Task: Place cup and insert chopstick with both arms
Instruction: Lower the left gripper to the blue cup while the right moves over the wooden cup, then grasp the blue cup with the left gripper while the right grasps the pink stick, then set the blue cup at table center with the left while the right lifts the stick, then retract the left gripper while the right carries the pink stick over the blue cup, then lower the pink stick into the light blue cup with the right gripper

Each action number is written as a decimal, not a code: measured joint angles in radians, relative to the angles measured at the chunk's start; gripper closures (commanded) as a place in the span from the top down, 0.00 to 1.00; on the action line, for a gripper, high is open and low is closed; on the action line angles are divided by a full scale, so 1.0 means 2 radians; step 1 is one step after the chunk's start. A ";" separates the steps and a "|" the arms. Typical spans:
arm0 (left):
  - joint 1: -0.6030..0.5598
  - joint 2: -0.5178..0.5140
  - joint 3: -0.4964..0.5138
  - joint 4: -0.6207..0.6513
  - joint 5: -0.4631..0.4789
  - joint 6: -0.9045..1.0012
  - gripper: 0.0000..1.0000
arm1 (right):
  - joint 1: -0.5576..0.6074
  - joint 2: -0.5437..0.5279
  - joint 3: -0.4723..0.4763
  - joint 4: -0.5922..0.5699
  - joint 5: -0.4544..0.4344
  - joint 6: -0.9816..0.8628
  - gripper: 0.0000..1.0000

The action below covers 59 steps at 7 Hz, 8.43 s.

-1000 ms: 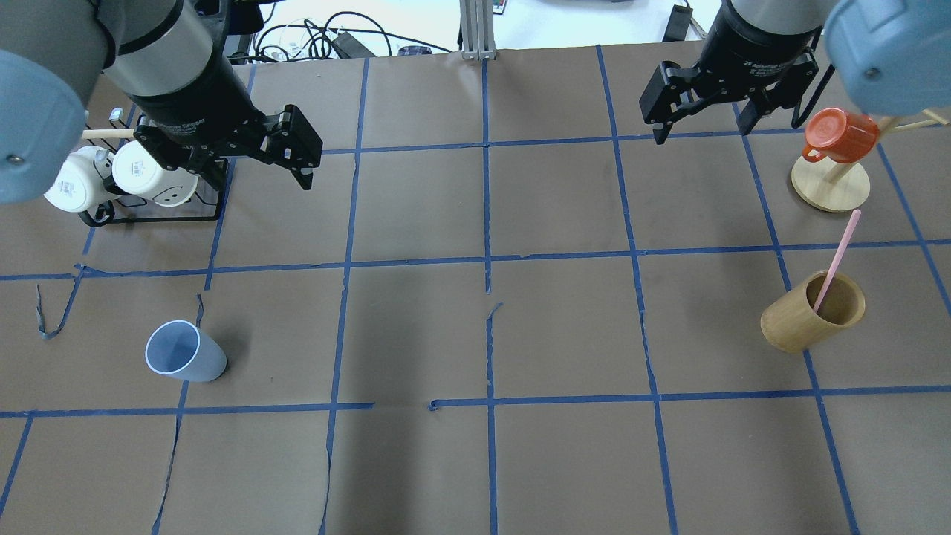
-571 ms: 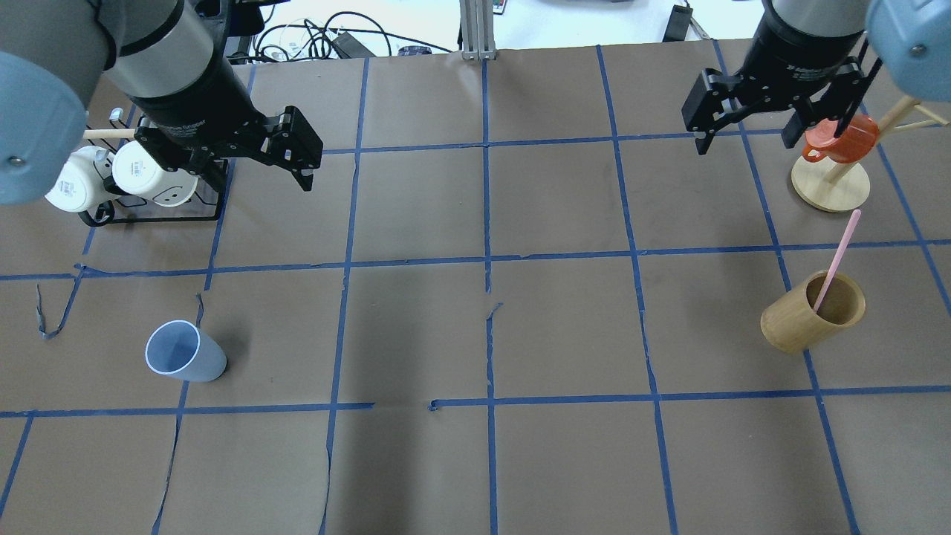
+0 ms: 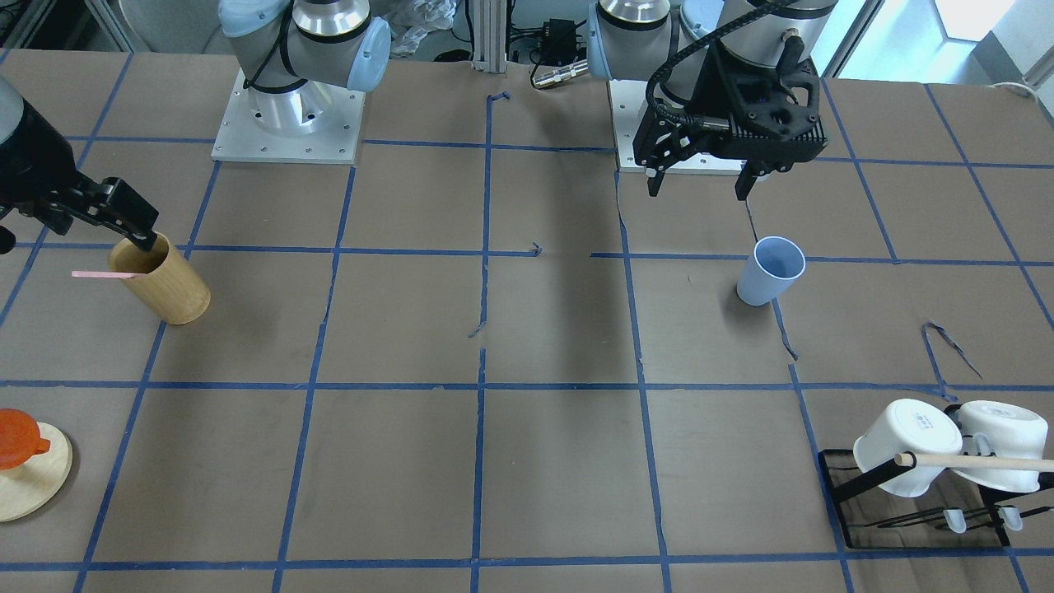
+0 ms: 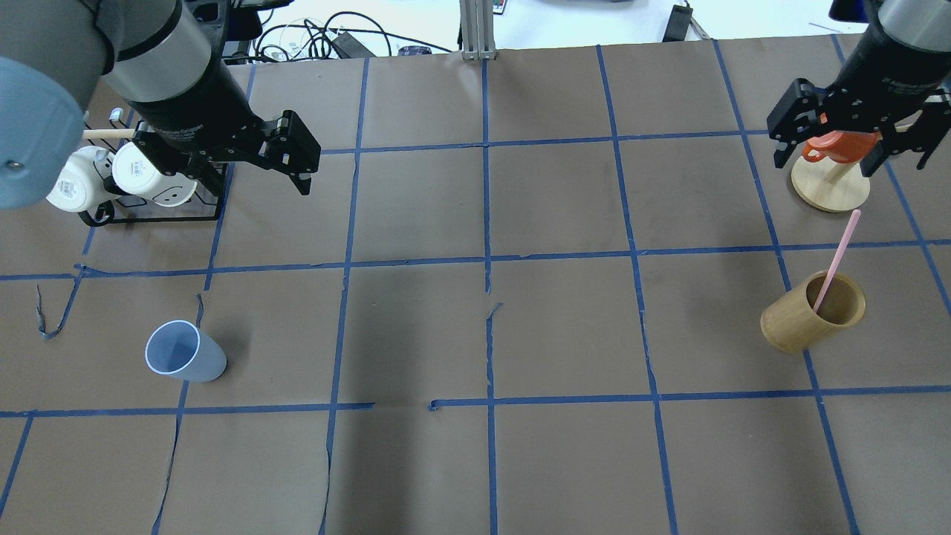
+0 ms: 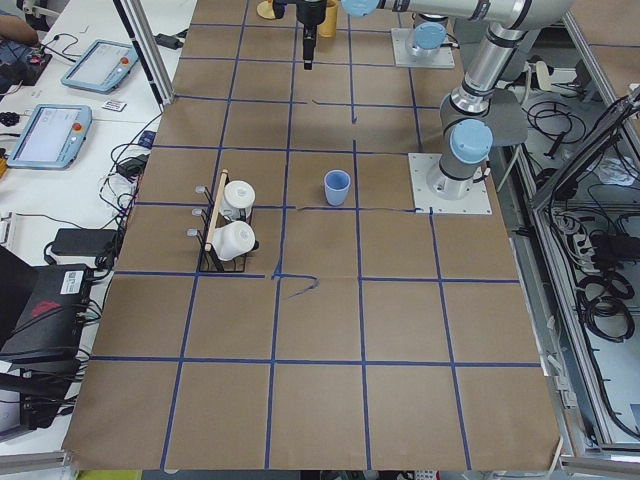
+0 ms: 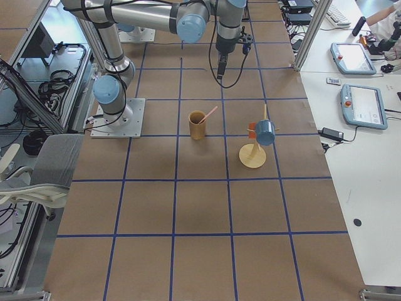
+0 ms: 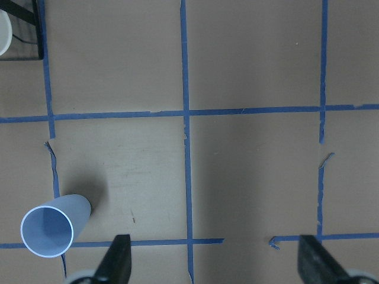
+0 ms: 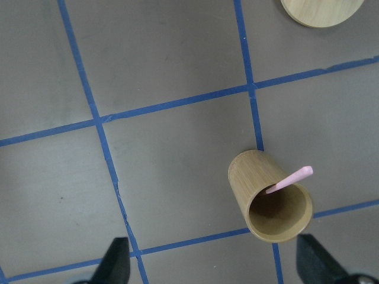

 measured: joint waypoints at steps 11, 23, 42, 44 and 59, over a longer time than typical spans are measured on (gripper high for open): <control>0.186 0.006 -0.292 0.189 0.066 0.193 0.68 | -0.088 0.004 0.122 -0.137 0.001 -0.148 0.51; 0.102 -0.053 -0.196 0.200 0.012 -0.006 0.00 | -0.088 0.009 0.118 -0.136 0.016 -0.146 0.00; -0.145 -0.138 0.036 0.103 -0.026 -0.154 1.00 | 0.120 -0.010 -0.058 -0.004 0.035 0.055 0.00; -0.114 -0.077 0.006 0.026 -0.012 -0.104 1.00 | 0.191 -0.002 -0.038 -0.092 0.032 0.127 0.00; 0.007 -0.008 0.012 0.021 -0.008 0.010 1.00 | 0.329 0.088 -0.014 -0.281 -0.013 0.287 0.10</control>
